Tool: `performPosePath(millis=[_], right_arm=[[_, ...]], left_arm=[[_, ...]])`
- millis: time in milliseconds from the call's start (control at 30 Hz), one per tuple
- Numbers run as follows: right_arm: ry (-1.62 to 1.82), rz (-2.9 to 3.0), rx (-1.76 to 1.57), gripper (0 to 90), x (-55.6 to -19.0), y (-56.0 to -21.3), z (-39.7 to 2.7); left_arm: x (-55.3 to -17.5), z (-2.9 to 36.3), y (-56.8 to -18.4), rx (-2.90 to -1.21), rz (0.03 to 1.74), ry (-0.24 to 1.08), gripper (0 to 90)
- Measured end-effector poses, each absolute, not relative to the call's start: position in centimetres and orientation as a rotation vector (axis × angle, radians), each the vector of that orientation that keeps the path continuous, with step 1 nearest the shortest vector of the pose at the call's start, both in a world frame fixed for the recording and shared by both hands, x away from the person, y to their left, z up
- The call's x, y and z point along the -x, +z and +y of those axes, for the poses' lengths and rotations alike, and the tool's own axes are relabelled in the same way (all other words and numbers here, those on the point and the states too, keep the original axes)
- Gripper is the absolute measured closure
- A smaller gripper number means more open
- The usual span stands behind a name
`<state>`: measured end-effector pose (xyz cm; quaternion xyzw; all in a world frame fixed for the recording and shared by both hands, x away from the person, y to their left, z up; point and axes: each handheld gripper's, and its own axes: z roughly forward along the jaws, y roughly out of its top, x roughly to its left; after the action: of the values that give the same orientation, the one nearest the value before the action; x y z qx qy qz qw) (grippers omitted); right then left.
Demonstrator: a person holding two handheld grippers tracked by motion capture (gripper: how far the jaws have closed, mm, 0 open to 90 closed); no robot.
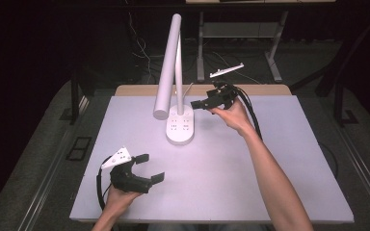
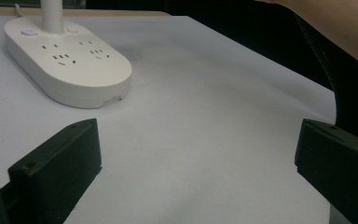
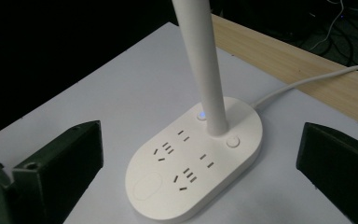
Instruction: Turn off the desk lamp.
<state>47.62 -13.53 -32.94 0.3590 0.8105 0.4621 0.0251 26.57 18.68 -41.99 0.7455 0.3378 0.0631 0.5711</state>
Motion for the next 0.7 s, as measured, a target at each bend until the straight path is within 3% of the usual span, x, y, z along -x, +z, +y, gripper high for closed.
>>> performPosePath(millis=[300,500,700], right_arm=[[1.431,2.491,-1.179,5.7,-50.0,-35.5,-13.0],[1.435,2.456,-1.228,24.6,-50.8,-36.9,-12.8],[1.437,2.439,-1.246,36.1,-51.2,-37.5,-12.3]], left_arm=[[-26.5,18.6,-41.9,-1.747,0.781,0.142,0.0],[-26.5,18.9,-41.9,-1.738,0.787,0.145,0.0],[-26.5,19.0,-41.9,-1.738,0.787,0.145,0.0]])
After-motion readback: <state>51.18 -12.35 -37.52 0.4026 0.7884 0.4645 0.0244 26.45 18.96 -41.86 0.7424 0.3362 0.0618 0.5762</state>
